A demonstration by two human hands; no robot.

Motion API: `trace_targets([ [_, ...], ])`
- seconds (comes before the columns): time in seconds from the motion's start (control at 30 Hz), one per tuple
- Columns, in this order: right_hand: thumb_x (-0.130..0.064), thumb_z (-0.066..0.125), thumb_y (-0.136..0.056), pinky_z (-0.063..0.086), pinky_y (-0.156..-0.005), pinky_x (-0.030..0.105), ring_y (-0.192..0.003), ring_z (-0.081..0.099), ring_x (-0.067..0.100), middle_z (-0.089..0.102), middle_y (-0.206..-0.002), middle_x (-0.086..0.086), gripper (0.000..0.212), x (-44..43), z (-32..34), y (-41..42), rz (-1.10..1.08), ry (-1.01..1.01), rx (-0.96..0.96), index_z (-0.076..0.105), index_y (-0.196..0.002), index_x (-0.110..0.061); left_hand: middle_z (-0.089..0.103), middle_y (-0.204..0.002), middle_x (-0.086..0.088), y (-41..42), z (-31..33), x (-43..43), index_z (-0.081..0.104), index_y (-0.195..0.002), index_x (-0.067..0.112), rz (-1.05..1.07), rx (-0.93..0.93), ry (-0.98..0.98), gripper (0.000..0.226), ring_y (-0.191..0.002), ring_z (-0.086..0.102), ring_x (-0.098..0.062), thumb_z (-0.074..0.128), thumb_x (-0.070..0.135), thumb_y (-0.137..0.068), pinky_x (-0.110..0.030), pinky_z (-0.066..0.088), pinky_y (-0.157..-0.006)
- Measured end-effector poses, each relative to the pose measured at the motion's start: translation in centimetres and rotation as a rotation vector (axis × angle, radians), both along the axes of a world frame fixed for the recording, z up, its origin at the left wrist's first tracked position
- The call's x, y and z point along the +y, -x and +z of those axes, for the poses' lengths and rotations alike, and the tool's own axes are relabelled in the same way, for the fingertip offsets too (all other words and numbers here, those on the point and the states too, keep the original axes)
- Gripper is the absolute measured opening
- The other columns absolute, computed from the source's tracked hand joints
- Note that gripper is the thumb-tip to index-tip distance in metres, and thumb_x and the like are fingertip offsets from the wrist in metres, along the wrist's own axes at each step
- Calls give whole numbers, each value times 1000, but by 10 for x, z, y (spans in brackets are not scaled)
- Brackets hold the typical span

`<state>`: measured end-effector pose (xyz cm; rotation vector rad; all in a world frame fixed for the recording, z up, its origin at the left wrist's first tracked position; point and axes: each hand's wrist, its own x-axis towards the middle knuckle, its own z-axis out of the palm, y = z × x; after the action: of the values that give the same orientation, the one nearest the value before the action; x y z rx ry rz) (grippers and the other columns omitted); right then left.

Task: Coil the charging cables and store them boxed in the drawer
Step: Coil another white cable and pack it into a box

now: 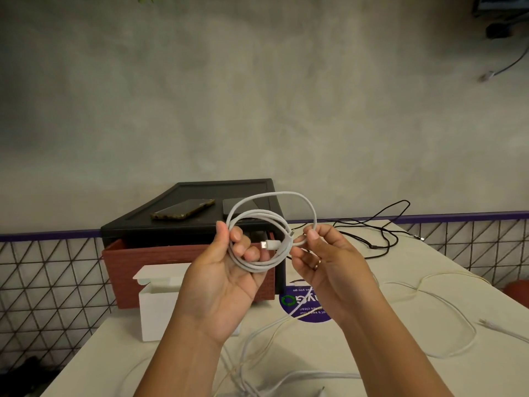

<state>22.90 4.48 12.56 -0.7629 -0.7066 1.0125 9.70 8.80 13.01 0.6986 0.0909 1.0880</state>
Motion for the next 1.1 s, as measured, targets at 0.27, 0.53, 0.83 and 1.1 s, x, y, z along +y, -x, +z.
trace_targets([
  [0.27, 3, 43, -91, 47, -69, 22, -67, 65, 8, 70, -79, 3, 35, -1, -3, 14, 146, -4, -146, 70, -98, -17, 48, -66, 0, -4, -3, -2, 51, -63, 13, 29, 37, 33, 29, -64, 45, -13, 48, 37, -79, -33, 42, -84],
  [0.53, -3, 66, -70, 51, -69, 27, -70, 65, 10, 67, -80, 3, 46, -2, -4, 21, 289, -8, -95, 59, -115, -14, 49, -61, -1, -10, -7, -6, 47, -68, 11, 195, 207, -118, 31, -59, 52, -13, 44, 39, -81, -28, 49, -62],
  [0.83, 6, 57, -84, 49, -52, 22, -67, 62, 13, 65, -85, 5, 30, -1, -5, 28, 180, 102, -290, 54, -108, -13, 49, -52, 4, -14, -6, -12, 45, -64, 8, 368, 264, -266, 33, -46, 54, -3, 40, 28, -89, -16, 47, -47],
  [1.1, 13, 62, -73, 42, -46, 19, -51, 55, 8, 63, -82, 3, 72, -15, 4, 14, 512, 111, -509, 45, -128, -31, 57, -64, 5, 16, 1, 16, 49, -72, 16, 448, -11, -134, 26, -53, 48, -5, 42, 36, -86, -24, 47, -68],
])
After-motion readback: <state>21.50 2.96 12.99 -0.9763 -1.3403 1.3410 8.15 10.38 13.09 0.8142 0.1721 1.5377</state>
